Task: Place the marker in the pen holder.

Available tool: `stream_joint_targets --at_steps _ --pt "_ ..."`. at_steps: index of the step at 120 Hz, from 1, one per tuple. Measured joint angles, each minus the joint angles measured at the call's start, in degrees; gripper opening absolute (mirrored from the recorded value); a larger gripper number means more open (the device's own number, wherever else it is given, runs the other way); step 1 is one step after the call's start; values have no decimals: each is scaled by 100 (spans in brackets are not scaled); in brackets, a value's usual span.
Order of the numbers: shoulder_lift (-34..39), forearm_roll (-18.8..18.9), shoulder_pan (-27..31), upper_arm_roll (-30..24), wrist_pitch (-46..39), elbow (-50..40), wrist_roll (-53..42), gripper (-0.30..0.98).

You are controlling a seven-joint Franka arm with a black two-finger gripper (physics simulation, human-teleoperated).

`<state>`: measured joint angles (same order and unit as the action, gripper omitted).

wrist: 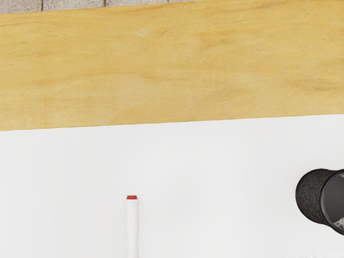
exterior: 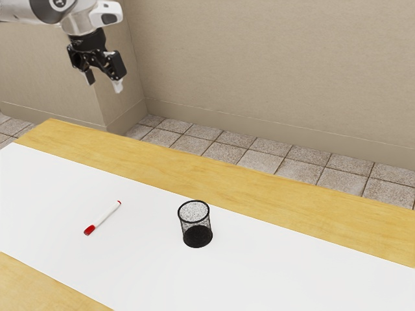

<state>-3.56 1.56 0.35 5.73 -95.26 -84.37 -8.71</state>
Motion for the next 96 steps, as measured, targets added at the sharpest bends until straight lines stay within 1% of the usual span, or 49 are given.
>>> stream_joint_targets --at_steps 17,28,35,40,46,53,64,70,80,96 --pt "2 -11 12 5 -1 -28 -80 69" --pt "-3 -26 16 23 201 -93 -123 69" --pt "83 -40 29 19 332 -422 -122 69" --pt "300 -17 15 21 291 -960 -93 69" --pt "637 103 -18 25 73 -1769 -59 69" --pt "869 252 -166 88 -285 -2504 -24 69" --pt "980 383 -728 628 -1001 -3452 29 69" --pt "967 420 -767 827 -1292 -3656 56 69" --pt "866 416 -752 984 -1643 -3757 98 69" --pt "275 280 -728 1216 -2471 -3842 135 69"
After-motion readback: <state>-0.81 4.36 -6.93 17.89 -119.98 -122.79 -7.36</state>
